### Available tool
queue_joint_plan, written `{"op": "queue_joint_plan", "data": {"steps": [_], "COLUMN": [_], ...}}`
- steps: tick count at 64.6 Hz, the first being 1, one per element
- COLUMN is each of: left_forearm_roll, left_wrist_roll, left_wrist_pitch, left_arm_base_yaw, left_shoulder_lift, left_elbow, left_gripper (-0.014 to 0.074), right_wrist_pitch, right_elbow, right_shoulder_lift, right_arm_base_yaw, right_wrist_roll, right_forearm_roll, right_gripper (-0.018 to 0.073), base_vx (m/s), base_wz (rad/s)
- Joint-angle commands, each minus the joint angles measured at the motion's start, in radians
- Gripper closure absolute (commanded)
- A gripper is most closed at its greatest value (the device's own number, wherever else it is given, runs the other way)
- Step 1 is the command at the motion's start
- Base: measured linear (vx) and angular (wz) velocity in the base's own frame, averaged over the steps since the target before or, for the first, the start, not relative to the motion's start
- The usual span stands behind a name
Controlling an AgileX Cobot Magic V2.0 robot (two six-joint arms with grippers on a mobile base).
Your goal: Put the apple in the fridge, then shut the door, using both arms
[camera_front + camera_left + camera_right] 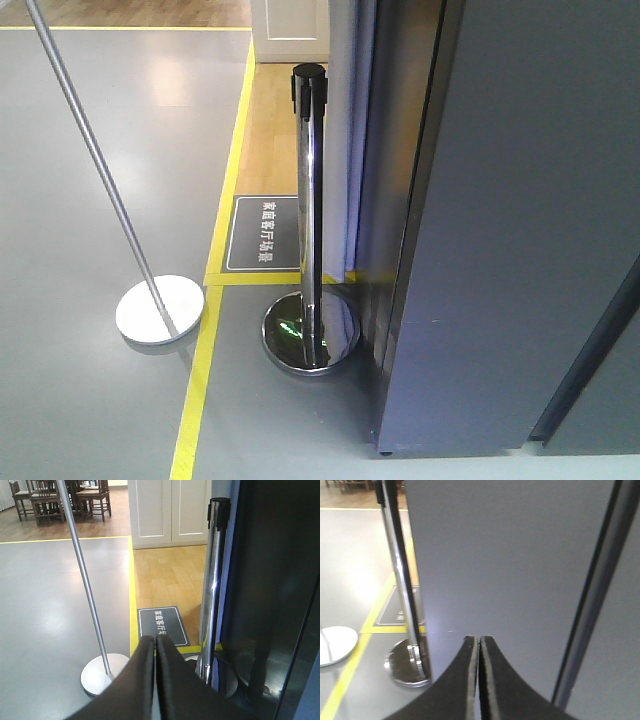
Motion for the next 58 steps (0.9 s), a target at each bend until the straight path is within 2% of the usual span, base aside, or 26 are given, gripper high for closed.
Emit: {"op": "queue_joint_plan", "data": {"steps": [1,58], "left_forearm_roll": [-0.01,-0.01], "left_wrist_roll": [-0.009,-0.009], "left_wrist_pitch": [-0.068,-0.068], "left_arm_base_yaw": [0.001,0.001], "left_shoulder_lift": [-0.014,-0.014], "left_elbow": [0.02,0.02], "left_gripper": [0.0601,0.0601], "right_wrist_pitch": [-0.044,-0.045], "right_elbow": [0.011,0.01], "right_shoulder_lift": [-0.011,-0.011], "right_arm_base_yaw": [0.002,0.002], "right_wrist_roll": [-0.008,-0.007], "right_forearm_roll": [0.027,0.028], "right_gripper": [0.0564,0.0564], "base_vx": [0.0,0.0], "base_wz": [0.0,0.0]}}
